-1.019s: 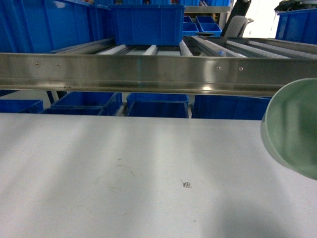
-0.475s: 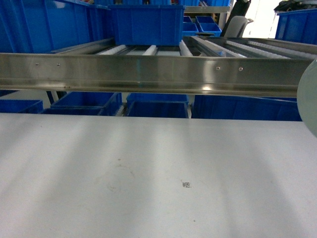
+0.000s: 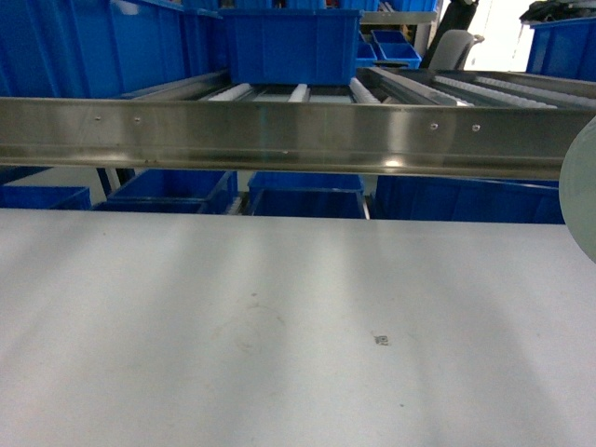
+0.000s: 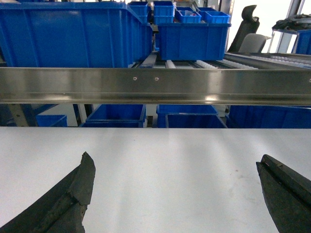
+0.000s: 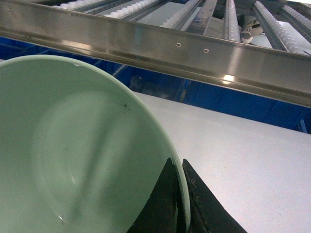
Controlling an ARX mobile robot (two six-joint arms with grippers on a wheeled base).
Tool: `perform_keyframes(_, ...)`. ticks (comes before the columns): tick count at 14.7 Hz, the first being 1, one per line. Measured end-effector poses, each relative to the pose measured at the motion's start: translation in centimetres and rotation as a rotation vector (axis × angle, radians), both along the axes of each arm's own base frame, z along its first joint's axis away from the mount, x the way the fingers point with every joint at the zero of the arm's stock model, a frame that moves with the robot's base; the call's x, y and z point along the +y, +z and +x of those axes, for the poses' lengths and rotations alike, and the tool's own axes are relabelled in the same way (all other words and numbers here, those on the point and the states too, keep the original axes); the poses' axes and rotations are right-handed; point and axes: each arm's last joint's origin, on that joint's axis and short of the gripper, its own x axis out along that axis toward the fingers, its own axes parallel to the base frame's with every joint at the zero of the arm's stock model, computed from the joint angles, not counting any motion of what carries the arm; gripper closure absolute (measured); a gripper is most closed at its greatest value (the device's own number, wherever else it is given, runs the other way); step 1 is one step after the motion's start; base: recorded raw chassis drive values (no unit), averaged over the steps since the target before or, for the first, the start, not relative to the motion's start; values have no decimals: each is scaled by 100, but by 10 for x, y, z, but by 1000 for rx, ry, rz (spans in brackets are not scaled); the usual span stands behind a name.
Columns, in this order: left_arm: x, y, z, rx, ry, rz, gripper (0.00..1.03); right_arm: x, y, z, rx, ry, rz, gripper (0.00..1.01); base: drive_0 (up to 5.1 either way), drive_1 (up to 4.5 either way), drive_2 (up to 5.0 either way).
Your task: Place green bowl on second shelf with right arm
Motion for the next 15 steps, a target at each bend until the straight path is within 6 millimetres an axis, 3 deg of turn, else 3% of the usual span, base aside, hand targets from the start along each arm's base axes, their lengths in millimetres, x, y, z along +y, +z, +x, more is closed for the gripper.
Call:
perform_keyframes(7,0,0,0,2,-1,0,5,0,0,0,-2,1,0,99,-461,115,381)
perform_keyframes(15,0,0,0,2,0,0,5,0,0,0,2,3,1,99,-496,242,242)
